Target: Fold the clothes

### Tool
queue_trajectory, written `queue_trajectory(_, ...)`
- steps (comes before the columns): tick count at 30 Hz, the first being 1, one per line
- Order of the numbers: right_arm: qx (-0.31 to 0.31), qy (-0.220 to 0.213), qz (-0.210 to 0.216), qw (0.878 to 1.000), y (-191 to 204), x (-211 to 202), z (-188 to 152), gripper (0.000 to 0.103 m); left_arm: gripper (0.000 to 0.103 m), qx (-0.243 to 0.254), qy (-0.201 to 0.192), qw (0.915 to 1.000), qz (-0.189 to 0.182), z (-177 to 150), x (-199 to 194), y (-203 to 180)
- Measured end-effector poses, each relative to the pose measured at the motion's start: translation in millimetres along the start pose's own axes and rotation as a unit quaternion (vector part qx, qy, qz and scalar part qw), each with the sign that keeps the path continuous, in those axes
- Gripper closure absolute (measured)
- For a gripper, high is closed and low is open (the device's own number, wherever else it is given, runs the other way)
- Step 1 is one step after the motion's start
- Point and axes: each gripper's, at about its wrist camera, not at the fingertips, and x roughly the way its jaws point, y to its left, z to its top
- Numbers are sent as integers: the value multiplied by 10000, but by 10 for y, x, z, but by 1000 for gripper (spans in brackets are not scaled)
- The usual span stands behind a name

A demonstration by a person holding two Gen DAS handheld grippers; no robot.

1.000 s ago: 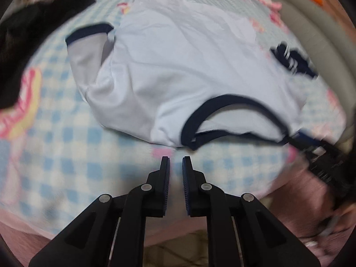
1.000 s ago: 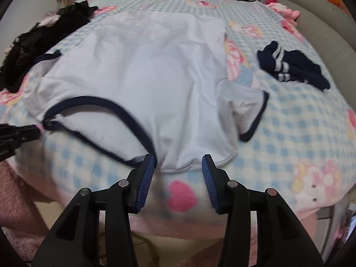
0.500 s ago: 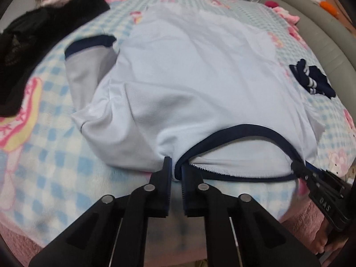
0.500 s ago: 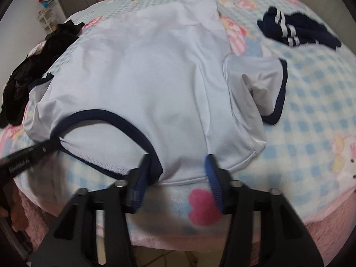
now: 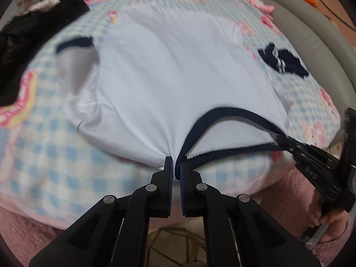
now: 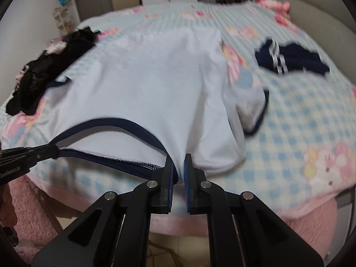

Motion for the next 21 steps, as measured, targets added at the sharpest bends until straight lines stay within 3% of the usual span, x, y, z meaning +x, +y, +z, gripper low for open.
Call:
queue_trajectory(3, -66, 394, -35, 9992, -38, 206, -90, 95, 91, -8, 386, 9991, 163, -82, 198, -1)
queue_trajectory(5, -142, 491, -54, 9987, -12, 232, -102, 92, 87, -202, 742, 9969, -136, -114, 259, 78)
queue_trajectory(9, -99, 353, 420, 9984, -54, -23, -45, 80, 87, 23, 387, 9979, -515, -122, -50, 98)
queue_trajectory(13, 94, -81, 1014, 9948, -175, -380, 57, 80, 87, 213, 189, 9991, -322, 104, 51, 90)
queue_trajectory(16, 126, -340, 801, 9961, -227, -347, 259, 80, 87, 356, 43, 9992, -171, 275, 132, 84)
queue_trajectory(18, -13, -235, 488, 9985, -172, -147, 370, 80, 87, 451, -55, 9989, -71, 390, 186, 80)
queue_trajectory(21, -120, 76, 528, 9985, -97, 198, 408, 80, 87, 476, -72, 9988, 5, 475, 278, 104)
